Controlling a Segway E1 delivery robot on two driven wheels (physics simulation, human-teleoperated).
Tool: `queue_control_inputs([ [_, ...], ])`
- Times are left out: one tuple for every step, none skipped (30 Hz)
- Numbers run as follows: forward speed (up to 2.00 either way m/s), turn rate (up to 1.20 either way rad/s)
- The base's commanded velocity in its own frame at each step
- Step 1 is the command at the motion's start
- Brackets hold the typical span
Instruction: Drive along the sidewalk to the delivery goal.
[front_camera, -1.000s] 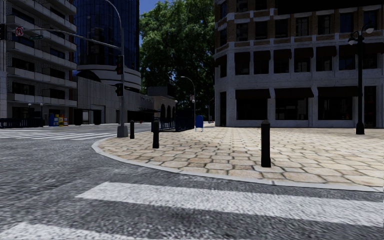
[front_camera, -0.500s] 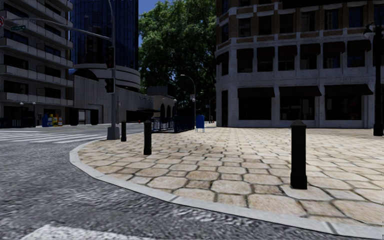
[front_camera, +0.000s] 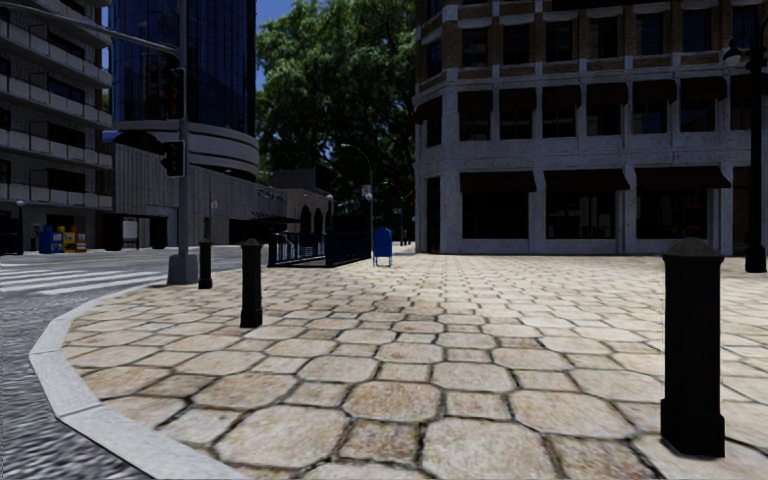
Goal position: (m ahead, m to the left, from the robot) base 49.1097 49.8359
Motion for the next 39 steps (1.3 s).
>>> queue_control_inputs([
  [1.35,0.00],
  [1.35,0.00],
  [1.35,0.00],
  [1.35,0.00],
  [1.35,0.00],
  [1.35,0.00],
  [1.35,0.00],
  [1.35,0.00],
  [1.35,0.00],
  [1.35,0.00],
  [1.35,0.00],
  [1.35,0.00],
  [1.35,0.00],
  [1.35,0.00],
  [1.35,0.00],
  [1.35,0.00],
  [1.35,0.00],
  [1.35,0.00],
  [1.35,0.00],
  [1.35,0.00],
  [1.36,0.00],
  [1.36,0.00],
  [1.36,0.00],
  [1.36,0.00],
  [1.36,0.00],
  [1.36,0.00],
  [1.36,0.00],
  [1.36,0.00],
  [1.36,0.00],
  [1.37,0.00],
  [1.37,0.00],
  [1.45,0.00],
  [1.45,0.00],
  [2.00,0.00],
  [2.00,0.00],
  [2.00,0.00],
  [2.00,0.00],
  [2.00,0.00],
  [2.00,0.00],
])
